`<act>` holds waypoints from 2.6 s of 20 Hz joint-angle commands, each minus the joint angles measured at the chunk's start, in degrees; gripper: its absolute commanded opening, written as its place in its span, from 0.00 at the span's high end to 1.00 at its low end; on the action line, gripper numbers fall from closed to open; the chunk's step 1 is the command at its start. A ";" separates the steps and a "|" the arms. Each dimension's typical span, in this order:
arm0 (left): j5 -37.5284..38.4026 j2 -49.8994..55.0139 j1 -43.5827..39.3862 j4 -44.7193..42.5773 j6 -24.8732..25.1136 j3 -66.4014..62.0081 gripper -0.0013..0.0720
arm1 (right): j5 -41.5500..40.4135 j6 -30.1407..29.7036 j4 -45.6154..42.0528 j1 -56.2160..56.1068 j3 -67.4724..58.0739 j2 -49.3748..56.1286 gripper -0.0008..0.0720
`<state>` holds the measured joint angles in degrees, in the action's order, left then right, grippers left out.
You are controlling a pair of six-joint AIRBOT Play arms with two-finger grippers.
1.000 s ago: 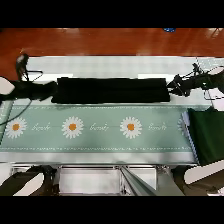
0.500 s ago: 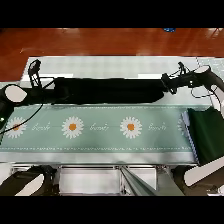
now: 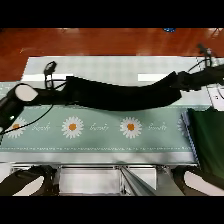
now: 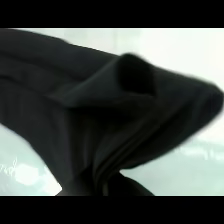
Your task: Fold the shirts.
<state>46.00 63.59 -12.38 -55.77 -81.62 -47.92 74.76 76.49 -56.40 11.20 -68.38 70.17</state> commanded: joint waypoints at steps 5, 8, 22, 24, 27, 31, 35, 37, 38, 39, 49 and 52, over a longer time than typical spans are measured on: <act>-2.54 25.24 -19.80 4.85 1.42 -22.40 0.95 | 2.86 7.72 -2.40 0.11 12.15 -30.23 0.96; 1.14 36.59 -27.36 4.85 -0.74 -35.08 0.95 | 4.02 8.63 -0.24 0.11 12.13 -33.90 0.96; 18.78 47.82 -29.86 4.63 -1.16 -52.09 0.95 | 2.64 6.86 5.81 0.04 12.13 -33.88 0.96; 24.76 43.52 -22.12 -0.52 -0.85 -52.06 0.95 | 1.31 5.22 10.62 0.04 12.13 -32.13 0.96; 33.66 35.19 -10.93 -15.19 -1.11 -51.47 0.95 | -2.19 2.64 17.03 -3.10 12.07 -26.77 0.96; 29.51 18.80 4.68 -17.14 -2.21 -42.29 0.95 | -13.92 2.05 17.27 -17.70 6.82 -13.16 0.96; 20.74 0.28 13.38 -16.22 -4.57 -22.97 0.95 | -19.43 1.84 17.31 -27.87 -5.01 6.16 0.96; 17.88 -7.58 13.70 -16.20 -7.19 -12.66 0.95 | -20.87 2.08 17.31 -30.80 -10.69 15.13 0.96; 16.68 -10.78 13.25 -15.23 -7.19 -8.04 0.95 | -21.38 2.91 17.35 -31.95 -13.18 19.15 0.96; 15.39 -13.70 12.79 -13.27 -7.17 -3.39 0.95 | -21.64 3.45 17.35 -32.83 -15.17 22.38 0.96; 4.55 -17.99 8.68 -3.30 -4.39 9.68 0.95 | -8.00 7.17 20.15 -29.14 -20.00 27.28 0.42; 7.17 -19.63 14.80 -3.30 -4.35 3.54 0.95 | 1.01 9.64 9.27 -19.28 -19.93 16.00 0.43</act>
<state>52.23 45.10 -1.21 -59.59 -86.76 -40.88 65.89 83.66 -38.89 -15.07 -87.79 93.23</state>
